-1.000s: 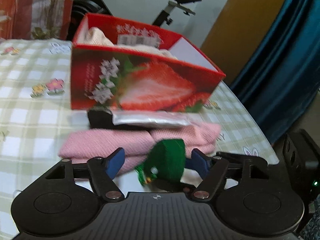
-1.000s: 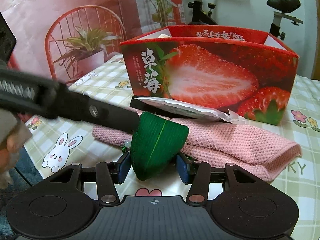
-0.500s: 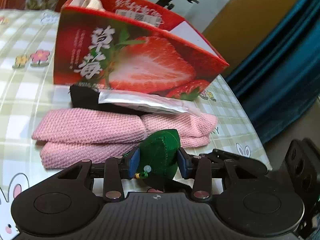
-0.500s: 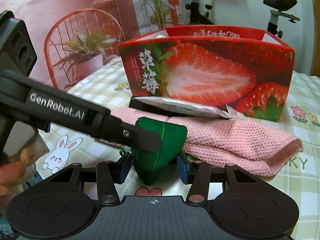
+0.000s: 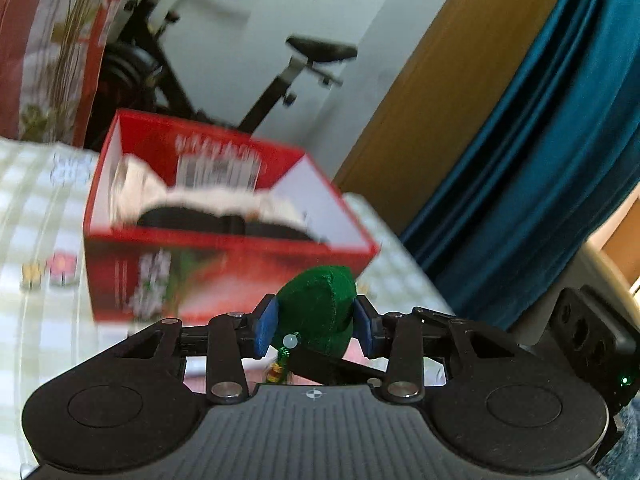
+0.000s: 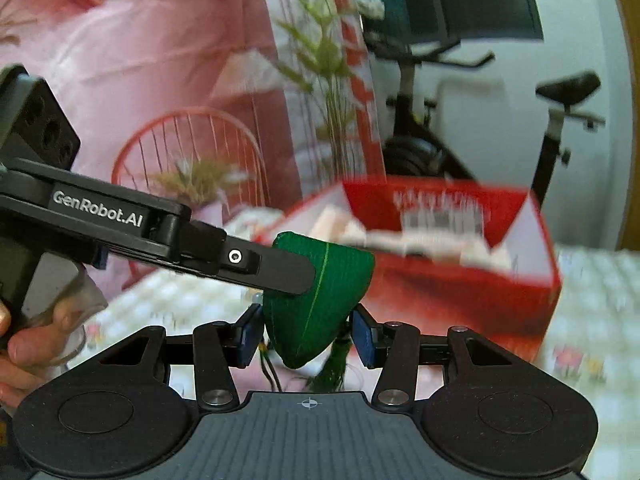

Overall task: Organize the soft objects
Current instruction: 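Lift the green pouch into the red box and open both grippers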

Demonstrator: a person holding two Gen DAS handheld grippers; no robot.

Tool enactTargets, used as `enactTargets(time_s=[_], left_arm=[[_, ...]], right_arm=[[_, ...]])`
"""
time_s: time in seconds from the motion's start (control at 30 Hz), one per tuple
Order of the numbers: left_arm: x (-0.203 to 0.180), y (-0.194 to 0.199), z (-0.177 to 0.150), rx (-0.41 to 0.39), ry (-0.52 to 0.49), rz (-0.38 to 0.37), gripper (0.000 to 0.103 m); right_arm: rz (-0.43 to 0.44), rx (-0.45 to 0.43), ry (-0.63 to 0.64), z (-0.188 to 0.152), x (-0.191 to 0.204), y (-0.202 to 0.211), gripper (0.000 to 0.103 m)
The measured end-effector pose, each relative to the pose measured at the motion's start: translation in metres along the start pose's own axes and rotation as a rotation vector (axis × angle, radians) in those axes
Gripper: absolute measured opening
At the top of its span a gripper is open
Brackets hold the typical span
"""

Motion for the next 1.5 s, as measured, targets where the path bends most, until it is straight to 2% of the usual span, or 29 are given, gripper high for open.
enactTargets(time_s=[0.43,0.8,0.97,1.2,1.5], left_arm=[[-0.019,0.015,0.091,-0.201,-0.045,-0.011,0.042],[-0.019,0.012,0.135,-0.325,-0.046,-0.013,0.042],[-0.012,-0.007,0.131,-0.29,-0.037,0.008,0.042],[0.003,-0.049,0.112,-0.187,-0.025,0.031,0.043],[0.014,-0.1,0.093,-0.07,-0.021,0.037,0.043]], right_arm=[[-0.014,-0.143,0.173,0.11,-0.015,-0.003,0.044],[-0.021,-0.215,0.279,0.161,-0.025,-0.021,0.045],[-0.024,-0.188,0.246,0.154,-0.04,-0.039,0.045],[-0.022,-0.14,0.134,0.114,-0.07,-0.06,0.046],[-0.098,-0.078,0.015,0.065,-0.108,-0.081,0.047]])
Point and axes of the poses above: each gripper's, at about its wrist camera, not at the fingertips, and y roughly against the way its jaws point, x to its left, z to its top, the point moved 6 cm from there along -y, roughly the way its jaws point, and after that the axes turned 12 degrees about z, right-handed, at the moved point
